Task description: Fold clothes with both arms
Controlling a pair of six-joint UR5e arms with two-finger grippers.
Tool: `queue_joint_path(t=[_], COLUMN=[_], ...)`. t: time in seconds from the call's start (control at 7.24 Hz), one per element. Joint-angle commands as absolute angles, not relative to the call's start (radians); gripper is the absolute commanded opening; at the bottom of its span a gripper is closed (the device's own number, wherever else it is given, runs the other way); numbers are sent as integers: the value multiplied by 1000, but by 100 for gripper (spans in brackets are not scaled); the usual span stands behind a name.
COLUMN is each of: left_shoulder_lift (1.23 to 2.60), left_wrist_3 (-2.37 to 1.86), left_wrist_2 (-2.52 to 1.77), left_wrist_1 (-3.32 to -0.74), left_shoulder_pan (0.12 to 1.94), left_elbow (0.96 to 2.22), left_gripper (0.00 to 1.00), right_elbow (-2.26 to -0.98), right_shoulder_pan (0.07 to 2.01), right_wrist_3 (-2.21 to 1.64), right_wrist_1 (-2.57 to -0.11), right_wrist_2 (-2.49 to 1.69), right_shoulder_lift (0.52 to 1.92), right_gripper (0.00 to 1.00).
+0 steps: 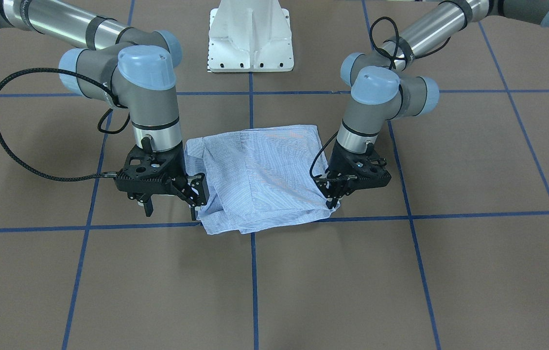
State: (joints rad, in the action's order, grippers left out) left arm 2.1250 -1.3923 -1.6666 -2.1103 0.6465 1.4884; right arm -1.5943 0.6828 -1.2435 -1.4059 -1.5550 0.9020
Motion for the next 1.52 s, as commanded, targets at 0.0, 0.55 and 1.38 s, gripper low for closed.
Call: queue_joint_path(t=[0.0,0.55,1.38], left_shoulder_lift=[2131,1960,1630], left_wrist_3=[-1273,-983,-50], left_wrist_2=[-1667,-1809,-2086], left_wrist_1=[-2109,-2030,-1814], left_shoulder_pan=[652,716,1280], left_elbow=[1500,1797,1979], left_gripper=[100,100,100], right_elbow=[-1595,-1726,-1999], right_shoulder_pan=[680,677,1009], right_wrist_3=[-1247,-1252,-659], right_wrist_1=[-1405,-1571,-1852], right_wrist_2=[-1554,-1600,-1999], right_shoulder_lift=[903,931,1151], right_gripper=[99,99,100])
